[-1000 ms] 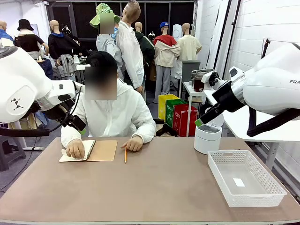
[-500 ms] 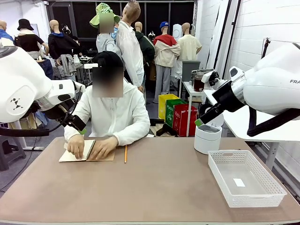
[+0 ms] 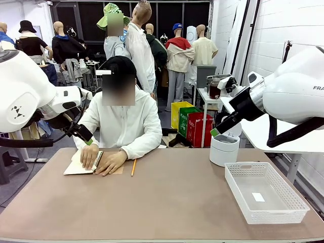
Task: Sort the paper based on its condition.
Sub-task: If a person hands you a paper, place it in the Organizing basket , and if it's crumpled, put it in the Trash can.
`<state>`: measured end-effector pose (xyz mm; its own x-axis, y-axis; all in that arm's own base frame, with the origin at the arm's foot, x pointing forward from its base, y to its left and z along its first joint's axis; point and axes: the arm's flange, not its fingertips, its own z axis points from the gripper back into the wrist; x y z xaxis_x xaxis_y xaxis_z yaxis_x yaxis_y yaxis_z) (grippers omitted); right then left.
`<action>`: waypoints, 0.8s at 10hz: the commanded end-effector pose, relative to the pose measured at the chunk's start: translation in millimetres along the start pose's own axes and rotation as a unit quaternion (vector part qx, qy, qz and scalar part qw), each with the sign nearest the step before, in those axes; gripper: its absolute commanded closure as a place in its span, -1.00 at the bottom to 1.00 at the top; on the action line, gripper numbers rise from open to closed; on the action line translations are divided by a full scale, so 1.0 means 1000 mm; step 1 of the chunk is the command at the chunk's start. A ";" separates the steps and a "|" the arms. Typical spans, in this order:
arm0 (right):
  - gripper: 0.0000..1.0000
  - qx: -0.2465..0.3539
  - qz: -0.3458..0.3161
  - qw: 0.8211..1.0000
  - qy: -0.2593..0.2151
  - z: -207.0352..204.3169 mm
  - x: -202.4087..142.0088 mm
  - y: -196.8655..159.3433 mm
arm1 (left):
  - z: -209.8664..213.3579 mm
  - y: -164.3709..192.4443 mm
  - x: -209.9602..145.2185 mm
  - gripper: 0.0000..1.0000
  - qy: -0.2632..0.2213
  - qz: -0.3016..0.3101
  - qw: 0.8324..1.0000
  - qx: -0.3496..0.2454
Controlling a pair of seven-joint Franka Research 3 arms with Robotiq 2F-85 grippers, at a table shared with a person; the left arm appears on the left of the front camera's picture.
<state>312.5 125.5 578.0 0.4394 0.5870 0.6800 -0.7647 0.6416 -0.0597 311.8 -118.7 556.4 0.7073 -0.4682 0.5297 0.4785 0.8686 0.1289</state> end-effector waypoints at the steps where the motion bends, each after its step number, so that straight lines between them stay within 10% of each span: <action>1: -1.00 0.002 -0.002 1.000 -0.001 0.000 0.000 0.000 | 0.001 0.001 0.000 -1.00 -0.003 0.002 1.000 0.000; 8: -1.00 0.002 -0.002 1.000 -0.001 0.000 0.000 0.000 | 0.001 0.001 0.000 -1.00 -0.003 0.002 1.000 0.000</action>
<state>312.5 125.5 578.0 0.4394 0.5870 0.6800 -0.7647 0.6416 -0.0597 311.8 -118.7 556.4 0.7073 -0.4682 0.5297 0.4785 0.8686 0.1289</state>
